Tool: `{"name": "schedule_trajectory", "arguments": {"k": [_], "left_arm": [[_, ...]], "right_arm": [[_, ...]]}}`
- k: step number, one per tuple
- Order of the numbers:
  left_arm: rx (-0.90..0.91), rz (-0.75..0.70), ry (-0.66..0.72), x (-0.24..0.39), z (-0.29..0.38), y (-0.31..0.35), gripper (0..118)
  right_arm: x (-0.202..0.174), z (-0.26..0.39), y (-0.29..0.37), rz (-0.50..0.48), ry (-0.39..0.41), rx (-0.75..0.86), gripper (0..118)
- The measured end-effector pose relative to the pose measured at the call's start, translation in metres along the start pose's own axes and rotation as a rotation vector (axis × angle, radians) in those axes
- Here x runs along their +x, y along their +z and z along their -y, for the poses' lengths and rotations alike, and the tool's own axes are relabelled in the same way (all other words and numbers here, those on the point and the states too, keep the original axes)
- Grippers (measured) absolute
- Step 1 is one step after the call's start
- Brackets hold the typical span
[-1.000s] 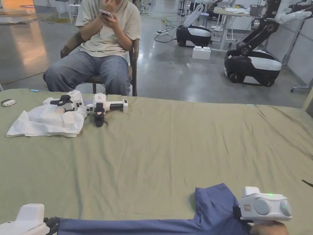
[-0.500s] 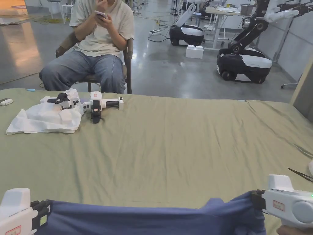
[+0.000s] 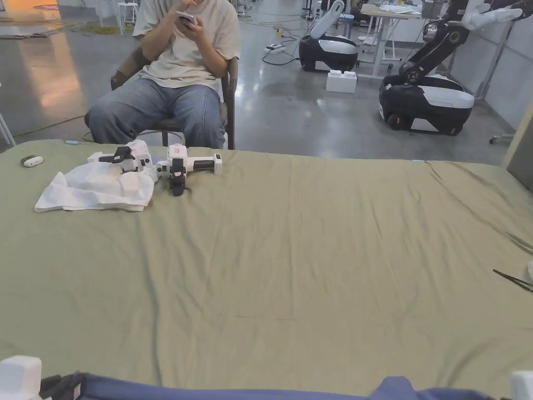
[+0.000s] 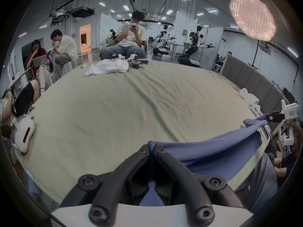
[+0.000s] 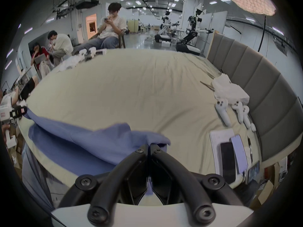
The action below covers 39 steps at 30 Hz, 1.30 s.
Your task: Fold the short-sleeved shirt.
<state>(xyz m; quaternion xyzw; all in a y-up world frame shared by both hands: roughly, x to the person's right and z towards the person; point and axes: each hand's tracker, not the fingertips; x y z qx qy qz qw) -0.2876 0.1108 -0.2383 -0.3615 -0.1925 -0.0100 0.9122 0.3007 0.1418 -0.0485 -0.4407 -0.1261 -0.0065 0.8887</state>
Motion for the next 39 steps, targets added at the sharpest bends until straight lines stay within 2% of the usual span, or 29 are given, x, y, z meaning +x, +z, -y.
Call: {"name": "schedule_trajectory", "arguments": {"k": [10, 14, 16, 18, 19, 20, 21, 22, 27, 32, 34, 35, 37, 38, 39], "left_arm": [[-0.165, -0.042, -0.035, -0.009, 0.062, -0.028, 4], [-0.184, -0.055, -0.061, -0.011, 0.074, -0.04, 4], [-0.176, -0.069, -0.056, -0.01, 0.071, -0.039, 8], [-0.171, -0.072, -0.034, -0.01, 0.064, -0.036, 19], [-0.16, -0.073, -0.026, -0.01, 0.061, -0.033, 30], [-0.133, -0.082, -0.024, -0.008, 0.056, -0.029, 52], [-0.104, -0.087, -0.022, -0.005, 0.05, -0.025, 66], [-0.075, -0.088, -0.021, -0.003, 0.043, -0.022, 72], [0.087, -0.065, -0.006, 0.019, 0.002, -0.009, 73], [0.239, -0.101, -0.061, 0.058, -0.033, -0.007, 70], [0.292, -0.121, -0.084, 0.073, -0.043, -0.006, 63], [0.324, -0.124, -0.087, 0.078, -0.047, -0.004, 55], [0.385, -0.135, -0.105, 0.093, -0.054, 0.0, 42], [0.416, -0.146, -0.116, 0.099, -0.057, 0.003, 32], [0.436, -0.152, -0.129, 0.104, -0.058, 0.005, 32]], "right_arm": [[-0.018, 0.067, -0.039, 0.006, 0.001, -0.201, 0], [-0.023, 0.077, -0.052, 0.01, -0.009, -0.219, 0], [-0.025, 0.076, -0.052, 0.014, -0.016, -0.216, 1], [-0.027, 0.072, -0.047, 0.042, -0.004, -0.201, 13], [-0.03, 0.069, -0.043, 0.066, 0.018, -0.191, 26], [-0.032, 0.065, -0.038, 0.091, 0.036, -0.175, 51], [-0.033, 0.06, -0.034, 0.11, 0.043, -0.158, 67], [-0.034, 0.055, -0.028, 0.113, 0.035, -0.135, 73], [-0.049, 0.015, 0.0, 0.102, -0.027, 0.127, 74], [-0.074, -0.022, 0.01, 0.084, -0.091, 0.42, 74], [-0.086, -0.034, 0.014, 0.09, -0.102, 0.516, 73], [-0.092, -0.039, 0.015, 0.094, -0.102, 0.565, 70], [-0.102, -0.047, 0.02, 0.1, -0.11, 0.644, 57], [-0.107, -0.05, 0.021, 0.092, -0.115, 0.683, 46], [-0.111, -0.052, 0.023, 0.089, -0.115, 0.71, 46]]}}
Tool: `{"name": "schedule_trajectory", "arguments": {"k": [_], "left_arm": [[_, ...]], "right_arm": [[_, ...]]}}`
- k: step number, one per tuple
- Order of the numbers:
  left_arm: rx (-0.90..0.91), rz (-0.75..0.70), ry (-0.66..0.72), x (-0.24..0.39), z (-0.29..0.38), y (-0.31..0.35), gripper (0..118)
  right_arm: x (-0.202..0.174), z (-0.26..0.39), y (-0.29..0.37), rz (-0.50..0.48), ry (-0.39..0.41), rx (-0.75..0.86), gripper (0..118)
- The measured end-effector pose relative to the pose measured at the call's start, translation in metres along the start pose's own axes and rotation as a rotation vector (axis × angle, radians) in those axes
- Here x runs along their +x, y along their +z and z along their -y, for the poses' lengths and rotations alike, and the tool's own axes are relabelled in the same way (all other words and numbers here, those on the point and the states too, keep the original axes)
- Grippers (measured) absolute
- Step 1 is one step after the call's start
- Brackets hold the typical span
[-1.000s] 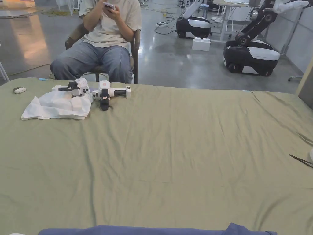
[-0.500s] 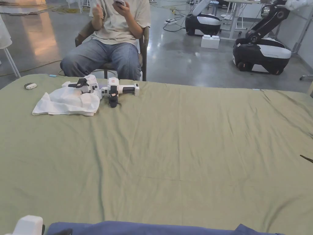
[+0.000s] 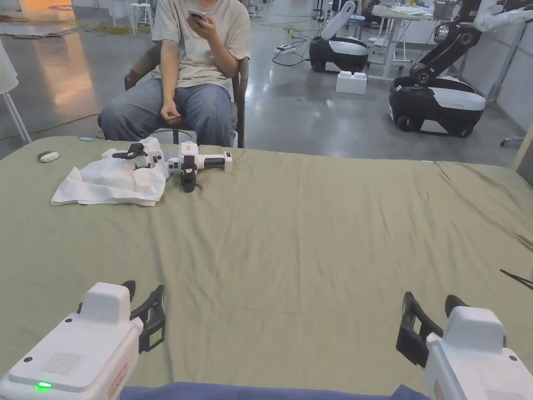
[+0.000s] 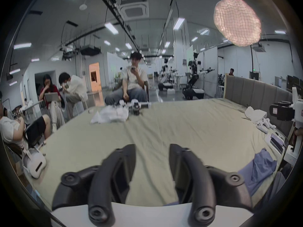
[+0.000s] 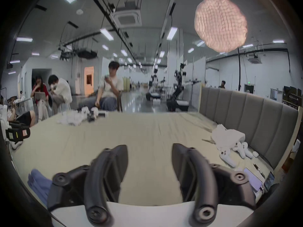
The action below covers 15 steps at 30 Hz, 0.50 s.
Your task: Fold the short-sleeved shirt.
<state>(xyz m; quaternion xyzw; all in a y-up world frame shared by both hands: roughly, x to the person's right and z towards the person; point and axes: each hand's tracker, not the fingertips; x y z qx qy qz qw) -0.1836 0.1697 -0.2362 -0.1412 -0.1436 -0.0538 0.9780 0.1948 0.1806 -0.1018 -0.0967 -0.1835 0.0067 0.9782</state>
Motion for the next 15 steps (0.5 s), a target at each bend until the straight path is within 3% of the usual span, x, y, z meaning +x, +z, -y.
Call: {"name": "schedule_trajectory", "arguments": {"k": [1, 3, 4, 11, 15], "left_arm": [[0.019, -0.004, -0.01, 0.004, -0.003, 0.001, 28], [0.049, -0.012, -0.019, 0.01, -0.006, 0.005, 3], [0.065, -0.018, -0.02, 0.012, -0.008, 0.007, 0], [0.145, -0.07, 0.019, -0.006, -0.013, 0.025, 0], [-0.059, -0.103, 0.078, -0.047, -0.002, 0.017, 0]], "right_arm": [[-0.005, -0.003, 0.001, 0.01, -0.012, 0.023, 41], [-0.012, -0.004, 0.001, 0.015, -0.023, 0.054, 8], [-0.015, -0.005, 0.001, 0.015, -0.021, 0.068, 4], [-0.028, -0.01, 0.009, 0.01, -0.017, 0.136, 0], [-0.03, -0.011, 0.008, -0.011, 0.013, 0.14, 0]]}}
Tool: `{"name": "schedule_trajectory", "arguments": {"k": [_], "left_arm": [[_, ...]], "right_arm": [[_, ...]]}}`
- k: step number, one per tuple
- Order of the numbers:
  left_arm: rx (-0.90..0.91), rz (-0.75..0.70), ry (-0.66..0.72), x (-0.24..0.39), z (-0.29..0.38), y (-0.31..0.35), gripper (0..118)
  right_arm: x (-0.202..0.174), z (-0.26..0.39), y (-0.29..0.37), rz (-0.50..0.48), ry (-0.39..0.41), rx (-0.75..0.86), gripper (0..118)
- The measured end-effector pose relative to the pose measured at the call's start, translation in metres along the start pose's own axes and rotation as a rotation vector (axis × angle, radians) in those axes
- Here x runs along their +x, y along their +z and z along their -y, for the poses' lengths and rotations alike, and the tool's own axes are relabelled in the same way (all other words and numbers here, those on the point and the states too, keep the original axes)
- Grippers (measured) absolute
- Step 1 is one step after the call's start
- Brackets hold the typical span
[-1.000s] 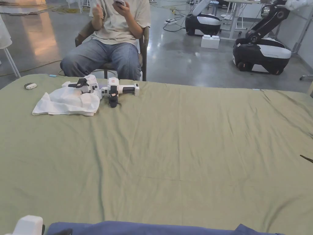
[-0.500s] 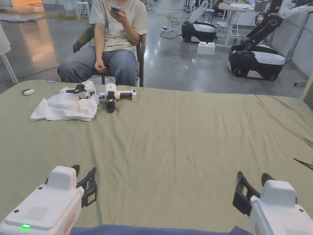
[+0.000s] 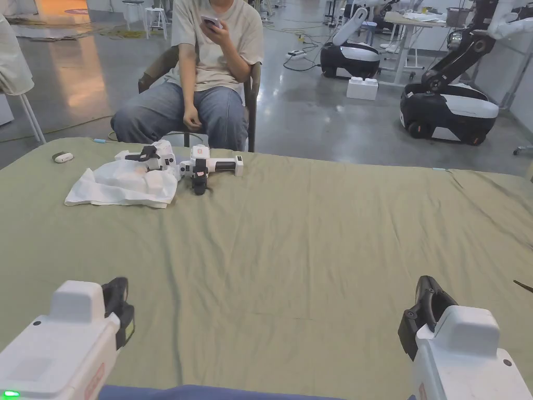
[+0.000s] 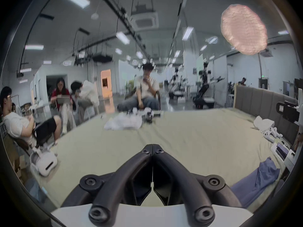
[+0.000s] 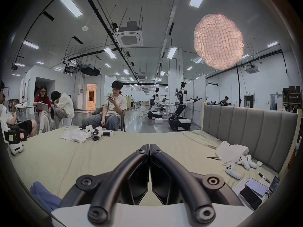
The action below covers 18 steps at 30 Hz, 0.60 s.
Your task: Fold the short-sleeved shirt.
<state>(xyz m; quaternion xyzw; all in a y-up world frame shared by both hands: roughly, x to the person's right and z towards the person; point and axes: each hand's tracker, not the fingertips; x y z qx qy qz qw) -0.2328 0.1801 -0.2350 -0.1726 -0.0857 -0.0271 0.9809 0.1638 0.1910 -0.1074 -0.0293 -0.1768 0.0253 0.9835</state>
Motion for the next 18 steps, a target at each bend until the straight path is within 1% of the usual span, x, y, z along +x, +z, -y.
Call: {"name": "schedule_trajectory", "arguments": {"k": [5, 8, 10, 12, 13, 14, 15, 16, 17, 18], "left_arm": [[-0.309, 0.114, 0.115, -0.063, 0.033, -0.025, 0], [-0.454, 0.212, 0.267, -0.098, 0.061, -0.039, 0], [-0.528, 0.247, 0.339, -0.116, 0.08, -0.047, 5], [-0.571, 0.274, 0.396, -0.13, 0.095, -0.054, 25], [-0.589, 0.309, 0.434, -0.137, 0.102, -0.059, 40], [-0.607, 0.33, 0.475, -0.142, 0.109, -0.063, 63], [-0.628, 0.354, 0.514, -0.145, 0.115, -0.066, 63], [-0.641, 0.363, 0.546, -0.151, 0.121, -0.071, 68], [-0.657, 0.382, 0.578, -0.155, 0.127, -0.075, 79], [-0.676, 0.423, 0.593, -0.155, 0.133, -0.078, 83]], "right_arm": [[-0.004, 0.012, -0.004, -0.034, 0.029, -0.06, 0], [-0.007, 0.018, -0.003, -0.054, 0.035, -0.087, 0], [-0.009, 0.021, -0.004, -0.069, 0.044, -0.106, 0], [-0.012, 0.023, -0.004, -0.082, 0.052, -0.122, 0], [-0.012, 0.024, -0.004, -0.086, 0.056, -0.13, 0], [-0.013, 0.025, -0.005, -0.091, 0.057, -0.139, 0], [-0.013, 0.026, -0.005, -0.096, 0.056, -0.147, 0], [-0.013, 0.027, -0.004, -0.099, 0.058, -0.154, 0], [-0.013, 0.027, -0.004, -0.099, 0.062, -0.159, 0], [-0.013, 0.028, -0.004, -0.1, 0.066, -0.163, 0]]}}
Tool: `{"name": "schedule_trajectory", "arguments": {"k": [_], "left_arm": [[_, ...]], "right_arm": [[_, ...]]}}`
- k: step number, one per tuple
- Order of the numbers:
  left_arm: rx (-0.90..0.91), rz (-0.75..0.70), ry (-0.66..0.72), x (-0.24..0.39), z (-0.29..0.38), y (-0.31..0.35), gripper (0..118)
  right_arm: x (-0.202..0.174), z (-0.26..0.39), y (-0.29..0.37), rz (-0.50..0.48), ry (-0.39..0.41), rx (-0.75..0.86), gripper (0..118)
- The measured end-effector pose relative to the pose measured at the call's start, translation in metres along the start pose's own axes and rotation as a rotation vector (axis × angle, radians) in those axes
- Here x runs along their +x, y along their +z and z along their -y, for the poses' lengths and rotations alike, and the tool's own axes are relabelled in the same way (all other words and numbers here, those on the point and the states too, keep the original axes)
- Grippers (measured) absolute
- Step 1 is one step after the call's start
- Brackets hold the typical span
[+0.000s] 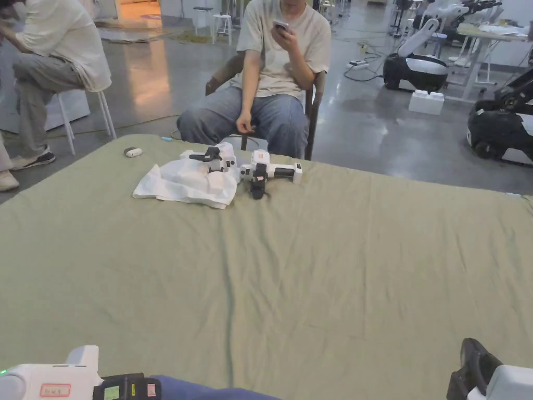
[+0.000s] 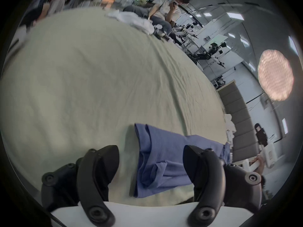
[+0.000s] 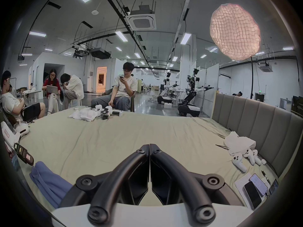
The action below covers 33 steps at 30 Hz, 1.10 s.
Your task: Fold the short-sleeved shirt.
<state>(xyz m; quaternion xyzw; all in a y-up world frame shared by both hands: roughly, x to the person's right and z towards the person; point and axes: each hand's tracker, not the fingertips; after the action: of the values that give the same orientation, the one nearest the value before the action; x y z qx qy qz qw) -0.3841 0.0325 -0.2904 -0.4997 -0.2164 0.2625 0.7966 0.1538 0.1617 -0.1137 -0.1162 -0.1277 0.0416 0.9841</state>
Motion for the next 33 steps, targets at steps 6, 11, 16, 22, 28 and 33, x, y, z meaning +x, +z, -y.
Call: {"name": "schedule_trajectory", "arguments": {"k": [6, 11, 16, 22, 28, 33], "left_arm": [[-0.031, 0.214, 0.135, -0.028, 0.0, -0.02, 83], [-0.131, 0.352, 0.168, -0.029, 0.002, -0.043, 78], [-0.156, 0.212, 0.087, -0.015, 0.011, -0.06, 9], [-0.038, 0.203, 0.028, -0.007, 0.017, -0.044, 3], [0.035, 0.189, -0.044, 0.022, 0.006, -0.008, 2], [0.084, 0.106, -0.099, 0.052, -0.006, 0.034, 2]], "right_arm": [[0.005, 0.0, 0.002, -0.015, -0.064, -0.043, 0], [0.003, -0.003, 0.003, -0.007, -0.041, -0.04, 0], [0.0, -0.002, 0.001, -0.005, -0.045, -0.052, 0], [-0.004, 0.001, -0.001, -0.017, -0.036, -0.054, 0], [-0.002, 0.0, -0.003, 0.003, -0.062, -0.027, 0], [0.004, -0.003, -0.005, 0.026, -0.08, -0.004, 0]]}}
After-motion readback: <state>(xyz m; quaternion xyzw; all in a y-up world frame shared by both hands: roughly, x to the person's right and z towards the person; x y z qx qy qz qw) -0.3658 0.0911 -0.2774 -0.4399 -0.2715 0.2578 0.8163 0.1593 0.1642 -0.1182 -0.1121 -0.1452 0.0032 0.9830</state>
